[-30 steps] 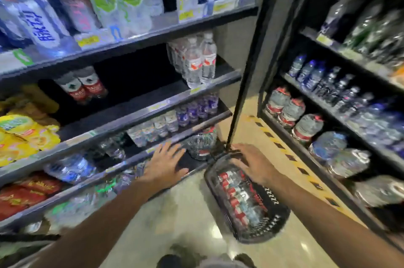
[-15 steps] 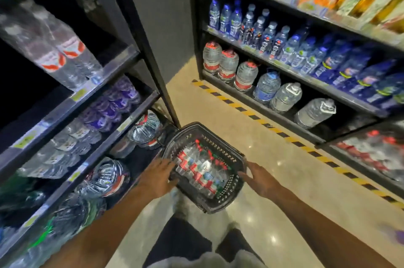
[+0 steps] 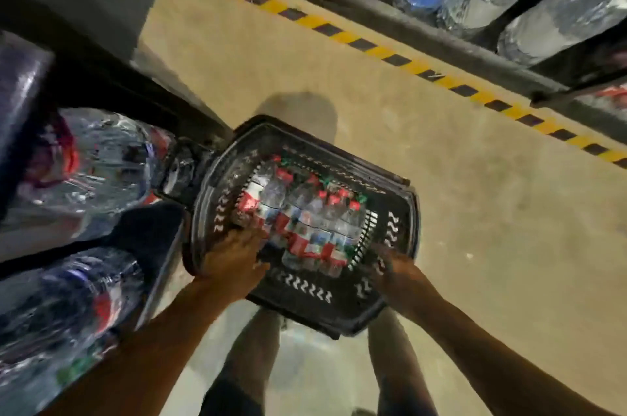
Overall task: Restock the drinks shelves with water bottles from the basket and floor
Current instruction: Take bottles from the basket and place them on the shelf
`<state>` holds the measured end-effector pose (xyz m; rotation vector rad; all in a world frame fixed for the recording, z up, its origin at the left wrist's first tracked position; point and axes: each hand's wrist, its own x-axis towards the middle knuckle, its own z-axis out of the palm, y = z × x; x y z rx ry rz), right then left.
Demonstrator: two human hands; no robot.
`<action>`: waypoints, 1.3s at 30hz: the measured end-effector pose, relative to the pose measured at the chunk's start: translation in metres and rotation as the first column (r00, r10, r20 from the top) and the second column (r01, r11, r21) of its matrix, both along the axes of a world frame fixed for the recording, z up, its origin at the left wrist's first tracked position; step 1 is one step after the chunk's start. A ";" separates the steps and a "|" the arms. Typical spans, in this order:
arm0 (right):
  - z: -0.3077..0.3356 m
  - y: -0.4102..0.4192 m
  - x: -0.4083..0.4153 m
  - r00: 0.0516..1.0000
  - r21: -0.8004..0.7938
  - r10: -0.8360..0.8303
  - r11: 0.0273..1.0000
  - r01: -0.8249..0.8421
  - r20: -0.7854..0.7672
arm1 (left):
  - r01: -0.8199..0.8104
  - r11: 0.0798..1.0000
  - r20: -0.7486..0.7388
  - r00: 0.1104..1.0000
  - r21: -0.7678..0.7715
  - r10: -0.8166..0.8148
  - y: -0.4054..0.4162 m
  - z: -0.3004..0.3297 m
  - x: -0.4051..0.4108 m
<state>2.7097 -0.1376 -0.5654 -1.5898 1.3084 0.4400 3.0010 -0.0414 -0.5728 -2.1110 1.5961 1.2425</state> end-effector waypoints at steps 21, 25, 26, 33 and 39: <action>-0.244 0.031 -0.008 0.892 0.202 -0.451 0.871 0.449 -0.036 | -0.577 0.813 0.108 0.806 -0.075 0.582 0.008 -0.238 -0.123; -0.237 0.030 -0.007 0.879 0.274 -0.474 0.840 0.469 -0.051 | -0.632 0.753 -0.162 0.736 0.184 0.657 -0.005 -0.218 -0.095; -0.236 0.030 -0.006 0.873 0.287 -0.485 0.830 0.478 -0.051 | -0.627 0.729 -0.209 0.701 0.273 0.681 -0.009 -0.212 -0.087; -0.252 0.035 0.019 0.784 0.264 -0.618 0.747 0.610 -0.064 | -0.610 0.528 -0.389 0.357 0.592 0.849 -0.022 -0.195 -0.044; -0.278 0.061 0.024 0.631 0.129 -0.775 0.622 0.772 -0.038 | -0.616 0.381 -0.392 0.125 0.690 0.912 -0.014 -0.221 -0.038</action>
